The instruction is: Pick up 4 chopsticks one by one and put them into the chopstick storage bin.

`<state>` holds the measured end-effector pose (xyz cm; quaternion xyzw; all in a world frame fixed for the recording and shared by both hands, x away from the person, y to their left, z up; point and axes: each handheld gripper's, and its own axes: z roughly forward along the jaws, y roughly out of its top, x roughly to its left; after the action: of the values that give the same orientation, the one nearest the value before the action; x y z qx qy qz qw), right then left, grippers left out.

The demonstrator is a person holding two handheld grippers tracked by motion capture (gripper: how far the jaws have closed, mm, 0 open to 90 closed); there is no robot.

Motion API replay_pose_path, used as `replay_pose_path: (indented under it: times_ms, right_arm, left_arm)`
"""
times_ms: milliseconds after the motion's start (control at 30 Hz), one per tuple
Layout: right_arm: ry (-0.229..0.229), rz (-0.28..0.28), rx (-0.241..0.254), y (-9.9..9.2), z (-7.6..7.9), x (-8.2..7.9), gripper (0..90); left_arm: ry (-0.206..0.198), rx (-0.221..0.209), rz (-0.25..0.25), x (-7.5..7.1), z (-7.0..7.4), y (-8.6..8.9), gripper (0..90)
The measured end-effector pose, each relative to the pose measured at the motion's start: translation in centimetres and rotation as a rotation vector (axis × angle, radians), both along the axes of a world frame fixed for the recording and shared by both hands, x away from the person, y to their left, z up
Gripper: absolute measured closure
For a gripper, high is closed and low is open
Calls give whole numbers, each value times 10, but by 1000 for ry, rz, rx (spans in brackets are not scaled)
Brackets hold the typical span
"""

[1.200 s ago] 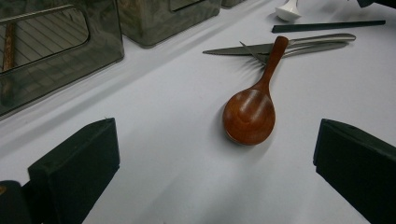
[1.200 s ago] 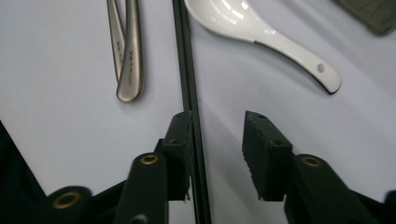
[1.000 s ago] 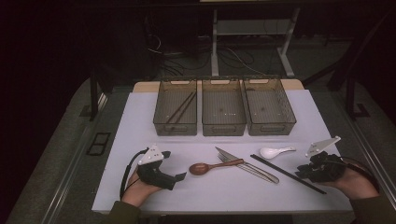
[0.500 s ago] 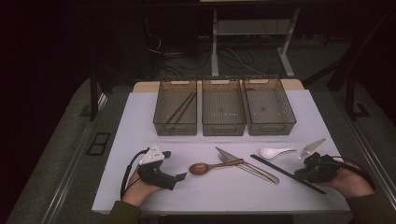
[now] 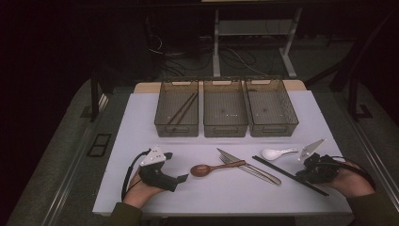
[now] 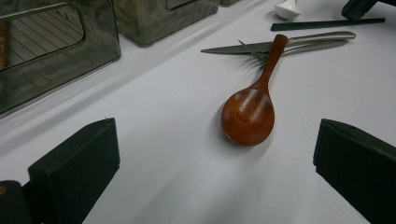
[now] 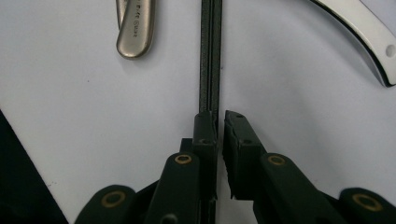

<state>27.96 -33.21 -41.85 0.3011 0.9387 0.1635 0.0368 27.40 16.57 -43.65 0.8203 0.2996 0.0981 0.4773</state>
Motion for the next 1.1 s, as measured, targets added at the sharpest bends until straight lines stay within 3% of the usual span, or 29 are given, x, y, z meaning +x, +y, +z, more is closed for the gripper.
replay_pose_path:
  times_ms: [400, 667, 1100]
  right_arm:
    - [29, 53, -66, 7, -3, 7, 825]
    - [81, 47, -128, 15, -2, 15, 844]
    - [79, 43, -136, 17, -1, 14, 854]
  left_arm:
    - [0, 1, -2, 0, 0, -1, 0]
    - [0, 2, -6, 1, 0, -2, 0]
    - [-3, 3, -9, 1, 0, -2, 1]
